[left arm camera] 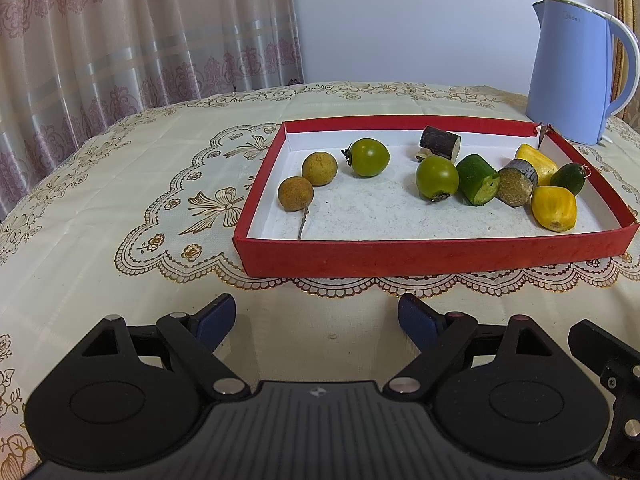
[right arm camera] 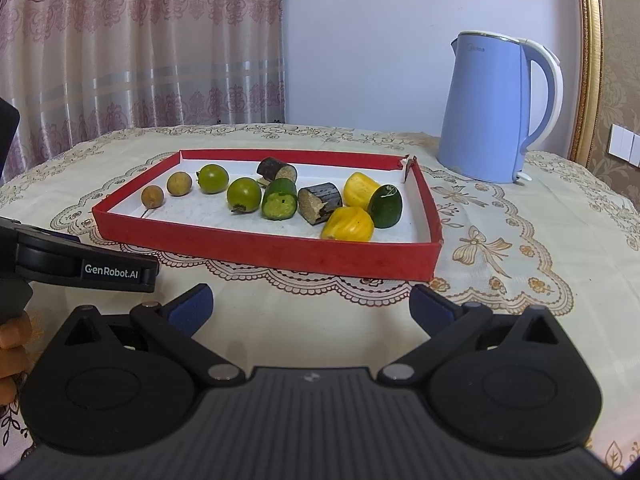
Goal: Organize fruits
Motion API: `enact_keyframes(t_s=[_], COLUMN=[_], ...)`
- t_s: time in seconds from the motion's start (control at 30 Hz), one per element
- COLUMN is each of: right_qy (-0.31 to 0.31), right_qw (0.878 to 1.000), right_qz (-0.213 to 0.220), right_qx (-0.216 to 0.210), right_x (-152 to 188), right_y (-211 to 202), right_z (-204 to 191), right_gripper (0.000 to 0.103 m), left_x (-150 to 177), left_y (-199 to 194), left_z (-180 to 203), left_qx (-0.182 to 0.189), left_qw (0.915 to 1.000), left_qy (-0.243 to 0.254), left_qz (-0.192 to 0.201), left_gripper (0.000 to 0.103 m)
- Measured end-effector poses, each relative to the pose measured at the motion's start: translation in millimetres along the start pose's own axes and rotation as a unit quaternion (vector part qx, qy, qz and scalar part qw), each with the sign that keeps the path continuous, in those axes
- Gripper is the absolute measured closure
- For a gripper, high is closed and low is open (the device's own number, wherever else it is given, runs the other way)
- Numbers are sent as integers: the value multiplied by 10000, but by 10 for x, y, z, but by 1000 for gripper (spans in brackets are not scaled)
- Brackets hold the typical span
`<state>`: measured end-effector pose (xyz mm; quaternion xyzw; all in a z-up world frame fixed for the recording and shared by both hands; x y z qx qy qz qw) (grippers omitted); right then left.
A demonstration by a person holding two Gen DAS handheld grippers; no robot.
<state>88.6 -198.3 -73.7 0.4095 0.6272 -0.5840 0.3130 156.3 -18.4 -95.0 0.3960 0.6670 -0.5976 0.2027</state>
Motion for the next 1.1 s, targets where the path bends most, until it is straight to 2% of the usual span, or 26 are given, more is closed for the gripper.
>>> enact_keyframes(t_s=[0.87, 1.1], right_qy=[-89, -147], right_qw=[10000, 9996], right_qz=[-3, -228], right_qx=[45, 85], right_x=[0, 15], right_y=[-3, 49], right_z=[-12, -19], right_gripper=[0, 0], left_x=[1, 2], left_y=[0, 8], left_z=[-1, 5], left_qx=[4, 44], left_qw=[10000, 10000], left_qy=[2, -36], left_qz=[-1, -23], left_gripper=[14, 14])
Point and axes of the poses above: each gripper's, at about its wrist camera, not at the fingertips, and y roughly the way its jaws point, z to its right, x to its underside, the point moved 9 cm from there along y, roughly the way its jaws point, and after that the axes turned 9 degrees about y, right-handed, at the moved point
